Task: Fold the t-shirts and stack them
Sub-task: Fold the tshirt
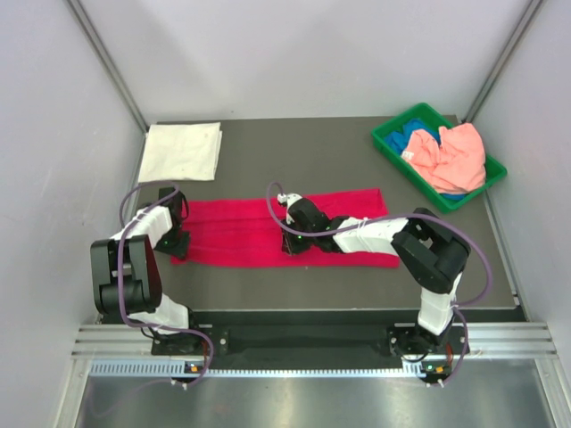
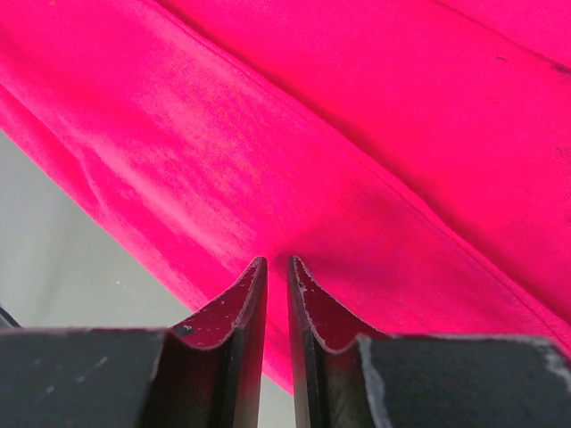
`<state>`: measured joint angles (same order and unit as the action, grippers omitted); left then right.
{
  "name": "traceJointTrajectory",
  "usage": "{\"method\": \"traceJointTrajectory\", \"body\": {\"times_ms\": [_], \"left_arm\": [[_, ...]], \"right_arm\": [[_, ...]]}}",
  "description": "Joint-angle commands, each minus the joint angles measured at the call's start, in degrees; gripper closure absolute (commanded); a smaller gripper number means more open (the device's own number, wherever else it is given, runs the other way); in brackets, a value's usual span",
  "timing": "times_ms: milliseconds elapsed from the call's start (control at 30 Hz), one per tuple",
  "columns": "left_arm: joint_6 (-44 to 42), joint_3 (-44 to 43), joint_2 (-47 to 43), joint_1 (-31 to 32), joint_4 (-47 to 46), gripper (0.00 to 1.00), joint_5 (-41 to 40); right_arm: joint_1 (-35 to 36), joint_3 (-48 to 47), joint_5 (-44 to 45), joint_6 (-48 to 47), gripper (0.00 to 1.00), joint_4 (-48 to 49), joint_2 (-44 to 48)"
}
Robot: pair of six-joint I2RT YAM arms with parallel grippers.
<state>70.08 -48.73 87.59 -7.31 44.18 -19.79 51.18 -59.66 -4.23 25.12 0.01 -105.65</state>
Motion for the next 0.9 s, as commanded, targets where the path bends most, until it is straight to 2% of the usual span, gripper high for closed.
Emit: {"method": "traceJointTrajectory", "body": {"times_ms": [0,167,367,567,700,767,833,867], "left_arm": [[0.84,-0.04,-1.46,0.54,-2.27,0.76,0.99],[-0.21,-2.6,0.56,0.54,1.69,0.79,-3.41],[-0.65,-0.49,3.55,0.63,0.46,1.0,-2.45],[0.14,-1.72,0.31,0.89,4.14,1.0,-4.98],[0.93,-3.21,-6.01,0.9,7.67,1.0,-8.42],[-1.34,-2.87,-8.04,0.72,6.28,1.0,-8.25],[-7.05,-1.73,-10.5,0.81,0.83,1.0,-5.27],[-8.11,0.02,-11.47,0.72,-0.75,0.95,-4.65]], "right_arm": [[-0.82,-1.25,-0.25,0.01,0.84,1.66,-0.35],[-0.73,-1.34,-0.34,0.01,0.84,1.66,-0.53],[-0.73,-1.25,-0.25,0.01,0.84,1.57,-0.61],[-0.82,-0.9,-0.25,0.01,0.84,1.66,-0.18],[-0.82,-0.46,-0.17,0.1,0.84,1.92,0.26],[-0.82,-0.46,-0.17,0.1,0.84,1.92,0.35],[-0.82,-0.63,-0.17,0.1,0.84,1.92,0.26],[-0.82,-0.63,-0.25,0.1,0.84,1.92,0.26]]}}
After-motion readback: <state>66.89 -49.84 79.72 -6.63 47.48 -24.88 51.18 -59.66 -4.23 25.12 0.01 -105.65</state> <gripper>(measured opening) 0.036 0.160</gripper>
